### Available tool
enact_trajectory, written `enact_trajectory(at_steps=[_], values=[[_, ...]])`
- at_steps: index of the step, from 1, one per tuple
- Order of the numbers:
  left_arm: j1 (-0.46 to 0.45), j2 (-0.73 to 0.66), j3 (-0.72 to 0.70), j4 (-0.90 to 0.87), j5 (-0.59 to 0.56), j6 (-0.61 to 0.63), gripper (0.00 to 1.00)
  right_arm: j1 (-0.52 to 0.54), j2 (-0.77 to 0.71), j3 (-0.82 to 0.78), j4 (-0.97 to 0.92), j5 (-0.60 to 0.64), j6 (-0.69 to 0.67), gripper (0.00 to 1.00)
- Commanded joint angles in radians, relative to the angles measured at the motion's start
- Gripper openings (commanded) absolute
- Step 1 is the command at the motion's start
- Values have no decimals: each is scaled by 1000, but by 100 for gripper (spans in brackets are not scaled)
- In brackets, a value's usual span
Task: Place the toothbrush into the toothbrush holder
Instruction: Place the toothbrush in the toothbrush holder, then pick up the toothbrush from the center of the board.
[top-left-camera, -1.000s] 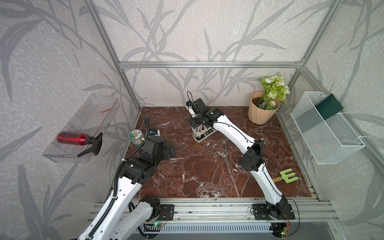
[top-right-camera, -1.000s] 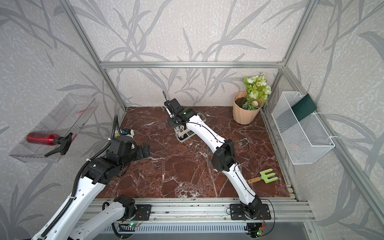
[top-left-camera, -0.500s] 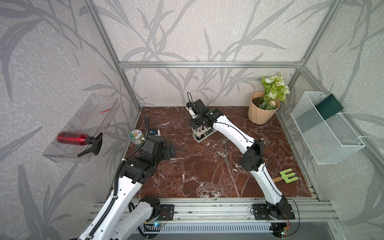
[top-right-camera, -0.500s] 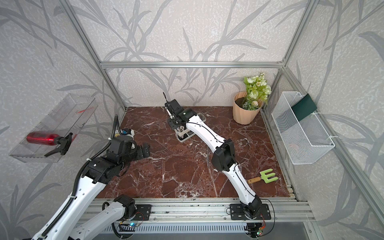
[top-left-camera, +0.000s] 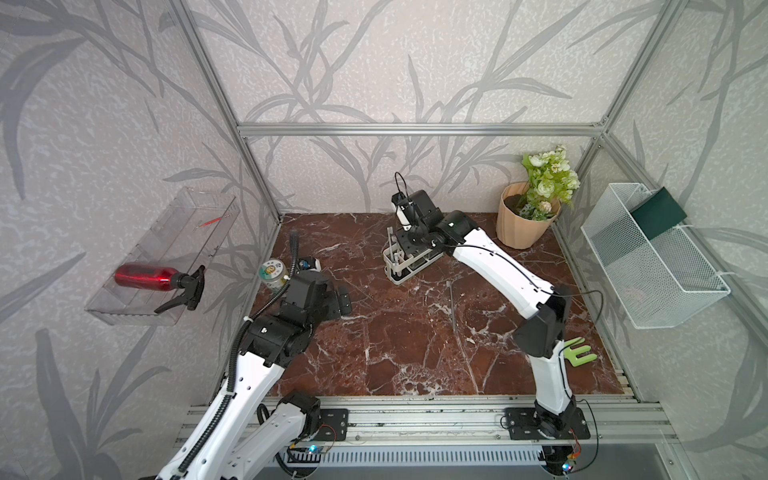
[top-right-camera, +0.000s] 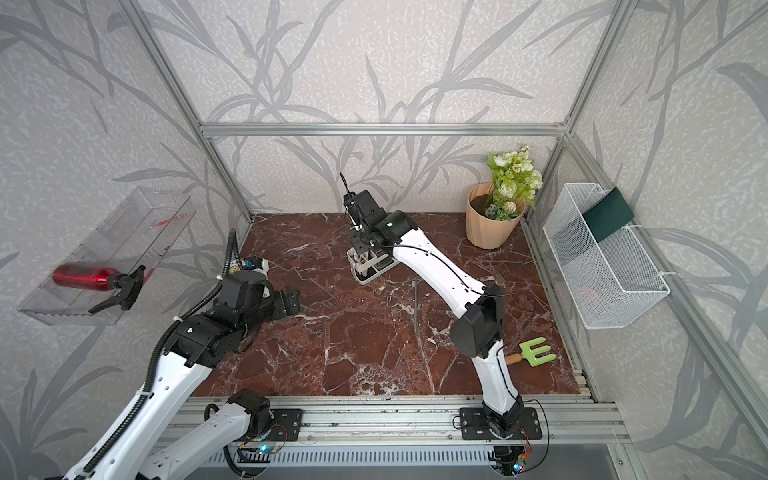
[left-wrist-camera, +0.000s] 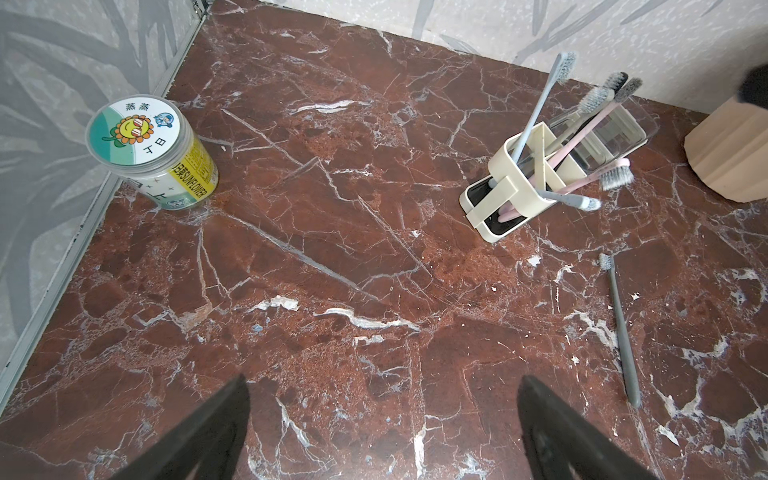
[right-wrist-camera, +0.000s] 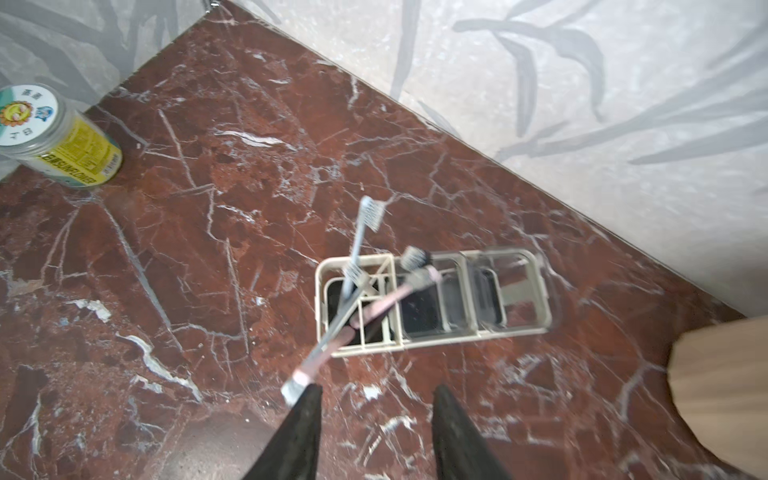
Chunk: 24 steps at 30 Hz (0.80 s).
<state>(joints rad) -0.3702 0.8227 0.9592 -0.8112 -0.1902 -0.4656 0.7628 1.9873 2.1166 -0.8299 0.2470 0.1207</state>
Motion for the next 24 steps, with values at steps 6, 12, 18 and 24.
enact_trajectory(at_steps=[6, 12, 18, 24], values=[[9, 5, -9, -8, -11, 2, 99, -105, -307, -578, 264, 71, 177, 55], [10, 10, -8, -8, -13, 3, 99, -183, -248, -652, 251, -61, 210, 55], [9, 6, -9, -11, -20, 2, 99, -215, -119, -640, 204, -92, 234, 53], [10, 13, -8, -11, -21, 1, 99, -233, -52, -652, 204, -117, 243, 49]])
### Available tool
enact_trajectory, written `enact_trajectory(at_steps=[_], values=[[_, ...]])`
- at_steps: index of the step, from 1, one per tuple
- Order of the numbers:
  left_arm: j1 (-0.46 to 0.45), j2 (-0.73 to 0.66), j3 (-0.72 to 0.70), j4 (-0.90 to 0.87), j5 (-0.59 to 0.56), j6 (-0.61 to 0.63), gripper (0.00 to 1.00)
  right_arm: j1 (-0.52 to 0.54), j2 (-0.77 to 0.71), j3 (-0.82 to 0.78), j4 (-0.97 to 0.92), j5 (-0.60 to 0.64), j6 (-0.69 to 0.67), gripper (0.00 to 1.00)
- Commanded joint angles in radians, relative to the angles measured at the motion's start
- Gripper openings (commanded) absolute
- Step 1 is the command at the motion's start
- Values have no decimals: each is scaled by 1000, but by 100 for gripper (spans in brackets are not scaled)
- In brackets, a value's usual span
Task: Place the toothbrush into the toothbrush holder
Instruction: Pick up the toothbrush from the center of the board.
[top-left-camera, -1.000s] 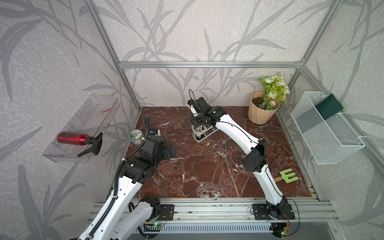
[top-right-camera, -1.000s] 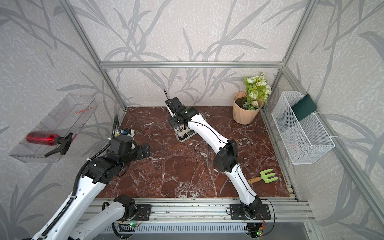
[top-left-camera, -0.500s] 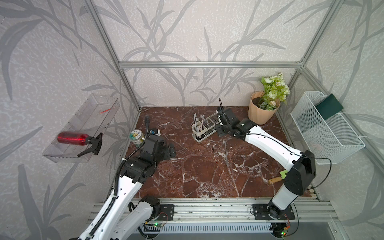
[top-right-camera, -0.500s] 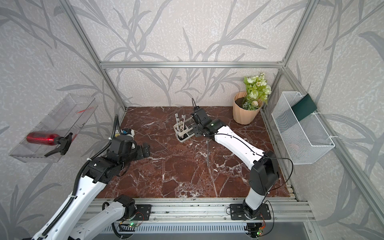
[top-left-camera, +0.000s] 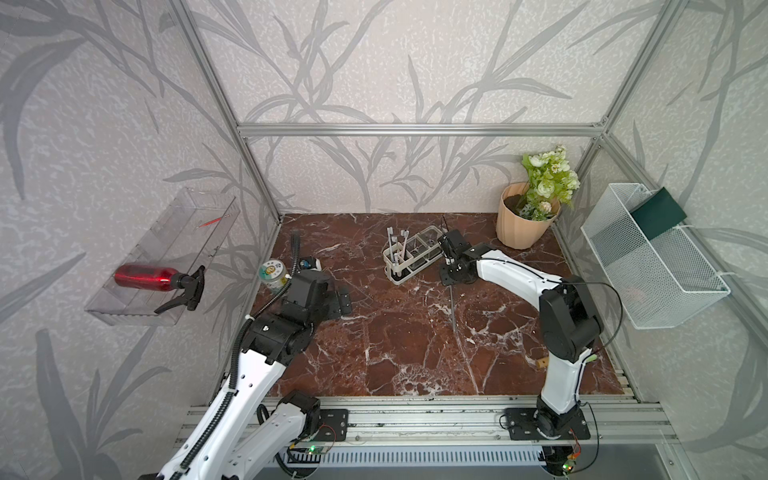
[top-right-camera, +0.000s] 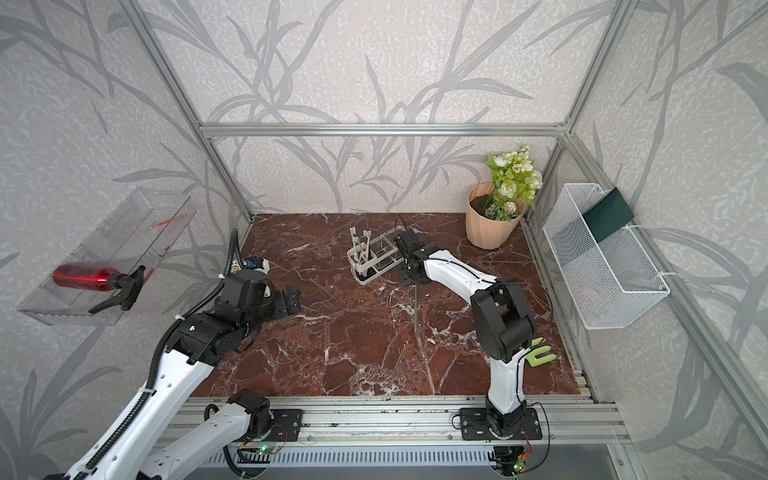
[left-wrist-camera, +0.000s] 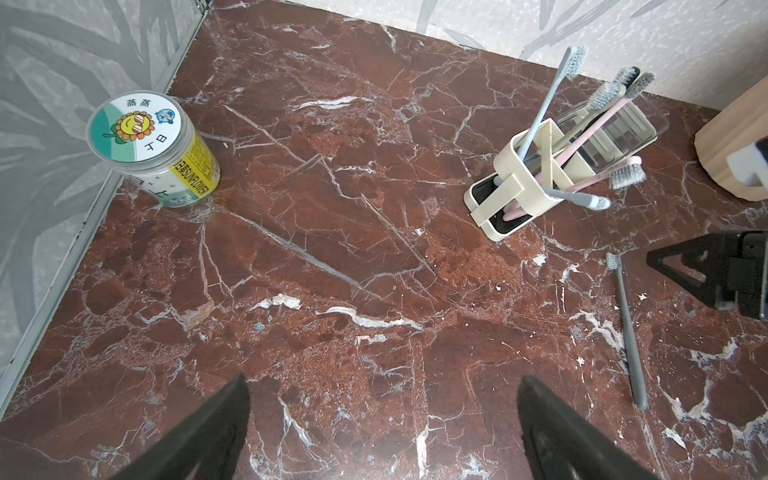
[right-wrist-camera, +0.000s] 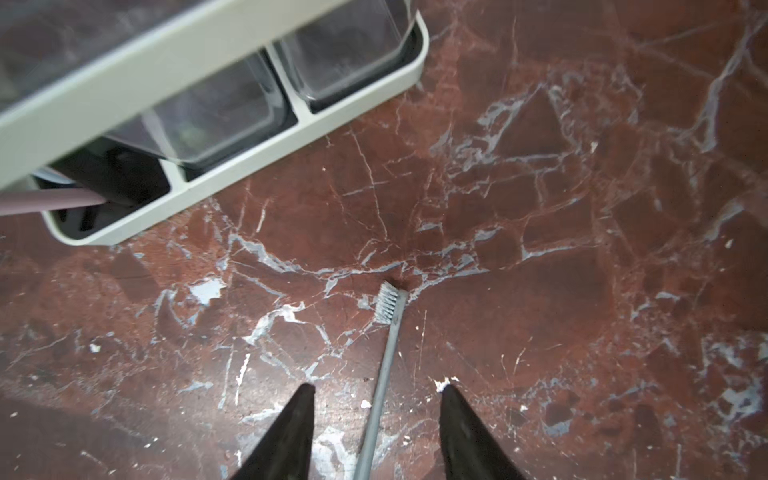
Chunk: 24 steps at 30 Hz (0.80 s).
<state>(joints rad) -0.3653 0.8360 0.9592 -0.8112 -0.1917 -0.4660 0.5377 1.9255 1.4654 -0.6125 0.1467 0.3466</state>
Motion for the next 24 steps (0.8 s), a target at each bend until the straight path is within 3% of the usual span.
enact_trajectory(at_steps=[1, 11, 24], values=[[5, 1, -7, -11, -19, 4, 99, -8, 19, -3, -13, -13, 16, 48], [5, 1, -8, -13, -23, 2, 99, -38, 84, -16, 1, -76, 34, 40], [5, 3, -8, -13, -22, 3, 99, -51, 134, -31, 2, -68, 49, 35]])
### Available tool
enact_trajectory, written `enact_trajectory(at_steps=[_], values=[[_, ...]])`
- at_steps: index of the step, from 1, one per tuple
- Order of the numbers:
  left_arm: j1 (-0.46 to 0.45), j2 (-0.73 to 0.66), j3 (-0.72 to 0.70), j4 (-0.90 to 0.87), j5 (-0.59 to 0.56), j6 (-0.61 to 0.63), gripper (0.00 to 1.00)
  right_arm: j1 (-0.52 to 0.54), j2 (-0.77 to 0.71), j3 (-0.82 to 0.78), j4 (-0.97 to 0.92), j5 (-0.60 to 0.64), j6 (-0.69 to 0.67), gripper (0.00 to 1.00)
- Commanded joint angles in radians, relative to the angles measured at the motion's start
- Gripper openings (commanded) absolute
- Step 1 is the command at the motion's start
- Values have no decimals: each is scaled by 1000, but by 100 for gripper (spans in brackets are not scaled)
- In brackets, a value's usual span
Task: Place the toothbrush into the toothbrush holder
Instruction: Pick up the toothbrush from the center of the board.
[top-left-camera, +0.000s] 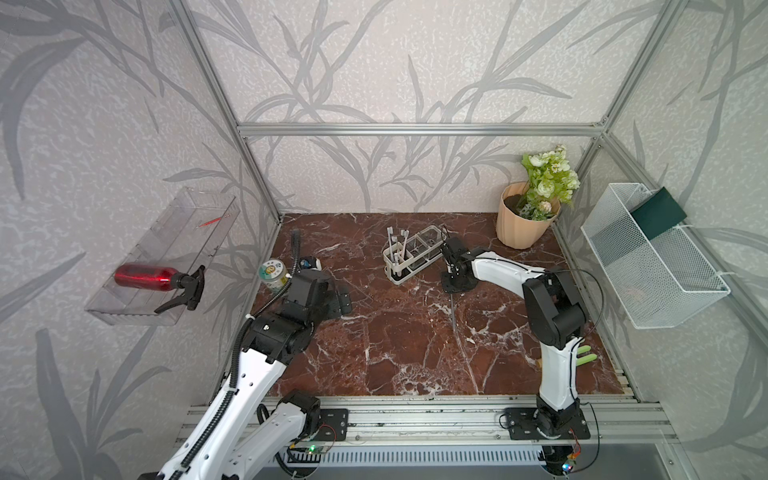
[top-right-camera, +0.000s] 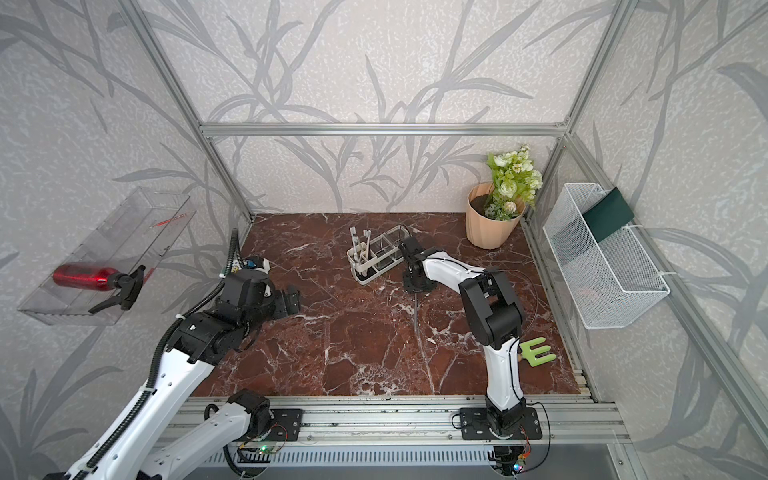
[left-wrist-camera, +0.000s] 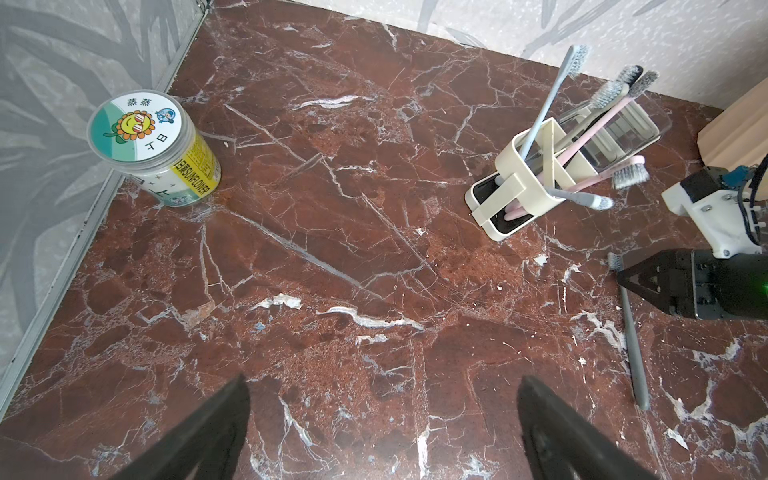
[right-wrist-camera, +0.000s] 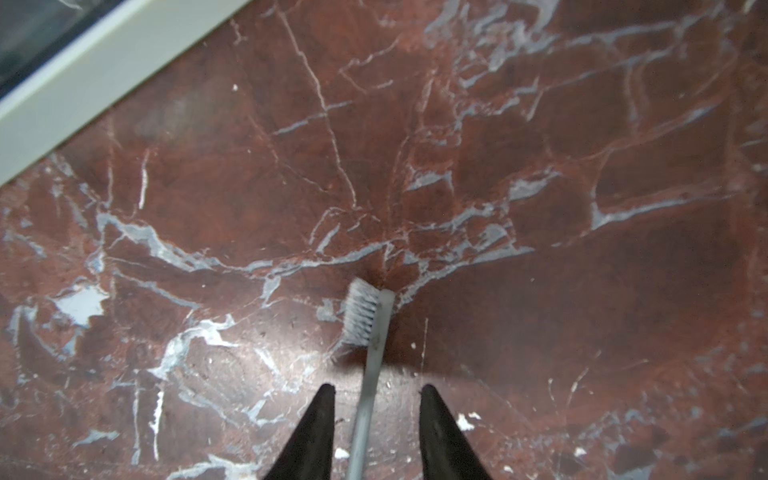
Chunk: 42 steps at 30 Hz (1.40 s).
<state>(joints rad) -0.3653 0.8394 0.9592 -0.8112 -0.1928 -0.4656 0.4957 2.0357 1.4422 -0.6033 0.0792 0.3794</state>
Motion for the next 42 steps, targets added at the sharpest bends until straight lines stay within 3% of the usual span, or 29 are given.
enact_trajectory(at_steps=[1, 8, 42], values=[[6, 0, -8, -13, -22, 2, 99, -11, 29, -6, -7, -4, 18, 35], [5, 0, -8, -11, -20, 4, 99, -13, 44, -6, -9, -9, 20, 27], [5, 6, -8, -12, -26, 3, 99, 24, 47, 5, -12, -99, 43, 9]])
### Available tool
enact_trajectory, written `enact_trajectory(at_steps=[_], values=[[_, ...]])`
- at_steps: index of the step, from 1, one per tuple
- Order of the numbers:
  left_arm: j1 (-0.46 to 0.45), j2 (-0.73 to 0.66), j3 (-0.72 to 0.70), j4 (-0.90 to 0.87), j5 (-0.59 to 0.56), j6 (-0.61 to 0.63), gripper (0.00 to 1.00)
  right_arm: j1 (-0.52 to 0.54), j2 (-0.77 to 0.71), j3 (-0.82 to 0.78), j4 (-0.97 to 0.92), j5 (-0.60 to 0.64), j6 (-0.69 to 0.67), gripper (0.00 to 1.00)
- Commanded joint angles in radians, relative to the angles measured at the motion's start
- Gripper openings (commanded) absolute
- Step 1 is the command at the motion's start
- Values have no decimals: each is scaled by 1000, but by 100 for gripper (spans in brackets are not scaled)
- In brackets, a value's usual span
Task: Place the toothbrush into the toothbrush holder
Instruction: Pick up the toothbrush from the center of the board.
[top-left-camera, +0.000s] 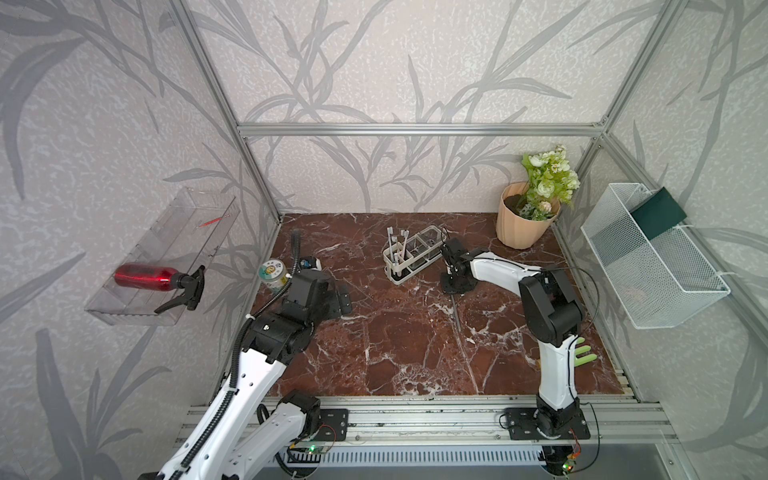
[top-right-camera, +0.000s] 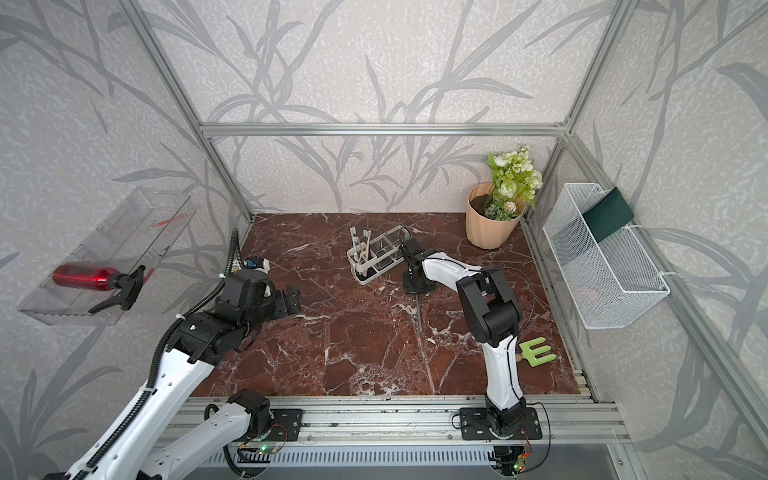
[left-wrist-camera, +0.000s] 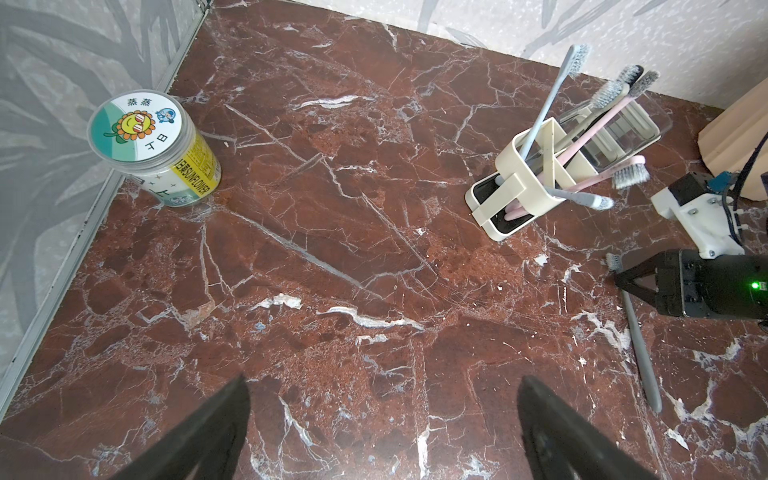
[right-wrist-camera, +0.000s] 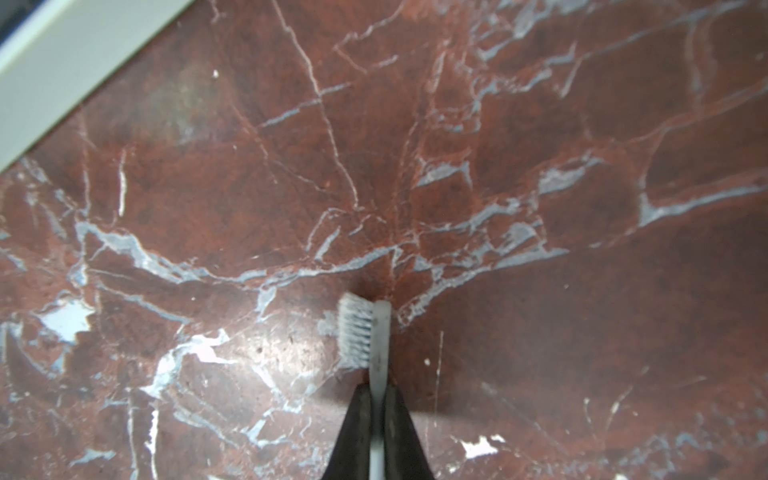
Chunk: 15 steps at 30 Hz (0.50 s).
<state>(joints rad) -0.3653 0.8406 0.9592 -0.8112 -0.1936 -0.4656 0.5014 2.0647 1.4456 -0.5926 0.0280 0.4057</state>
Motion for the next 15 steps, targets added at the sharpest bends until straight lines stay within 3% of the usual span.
enact_trajectory(at_steps=[1, 15], values=[[5, 5, -9, -13, -26, 2, 99, 18, 13, 2, -23, -49, 18, 9], [6, 15, -10, -10, -18, 2, 99, 18, -109, -50, 58, -188, 4, 5]])
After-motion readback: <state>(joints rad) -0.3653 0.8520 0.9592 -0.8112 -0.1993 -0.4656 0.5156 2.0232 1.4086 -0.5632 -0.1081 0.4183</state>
